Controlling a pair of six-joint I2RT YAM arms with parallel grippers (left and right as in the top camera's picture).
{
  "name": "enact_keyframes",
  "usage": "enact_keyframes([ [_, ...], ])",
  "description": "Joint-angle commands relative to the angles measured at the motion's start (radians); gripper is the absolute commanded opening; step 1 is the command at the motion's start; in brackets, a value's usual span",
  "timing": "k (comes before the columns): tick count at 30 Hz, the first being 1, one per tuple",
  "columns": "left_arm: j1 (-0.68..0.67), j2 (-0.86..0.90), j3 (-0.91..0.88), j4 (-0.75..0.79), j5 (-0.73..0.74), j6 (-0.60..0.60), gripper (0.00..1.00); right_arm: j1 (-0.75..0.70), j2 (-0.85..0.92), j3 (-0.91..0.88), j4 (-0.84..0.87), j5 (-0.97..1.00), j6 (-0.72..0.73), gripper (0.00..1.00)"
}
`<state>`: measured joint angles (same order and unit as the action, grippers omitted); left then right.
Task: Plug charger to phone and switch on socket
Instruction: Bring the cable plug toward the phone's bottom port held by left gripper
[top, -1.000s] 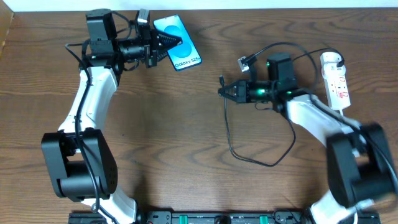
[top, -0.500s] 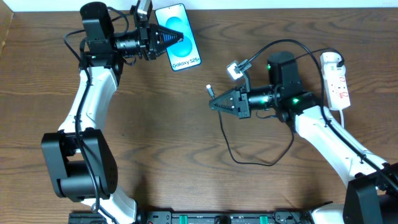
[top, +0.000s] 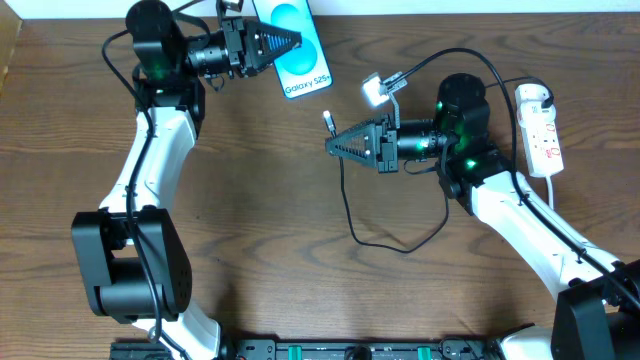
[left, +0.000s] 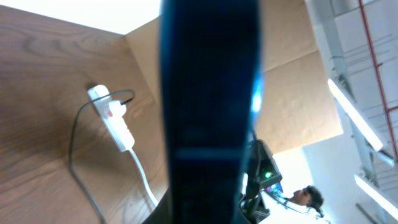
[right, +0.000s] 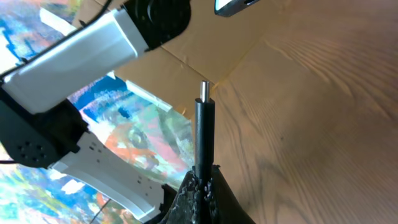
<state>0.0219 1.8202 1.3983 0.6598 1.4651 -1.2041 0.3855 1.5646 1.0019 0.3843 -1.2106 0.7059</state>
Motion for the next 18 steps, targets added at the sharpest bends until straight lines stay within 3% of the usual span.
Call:
enact_keyframes([
  [1,-0.002,-0.006,0.013,0.1,-0.015,-0.217,0.08,0.004,0.035,0.006,0.086,-0.012,0.126,0.01],
  [6,-0.023,-0.006,0.013,0.117,-0.014,-0.25,0.07,0.003,0.061,0.006,0.219,-0.006,0.238,0.01],
  [18,-0.068,-0.006,0.013,0.117,-0.025,-0.253,0.07,0.002,0.063,0.006,0.286,0.003,0.301,0.01],
])
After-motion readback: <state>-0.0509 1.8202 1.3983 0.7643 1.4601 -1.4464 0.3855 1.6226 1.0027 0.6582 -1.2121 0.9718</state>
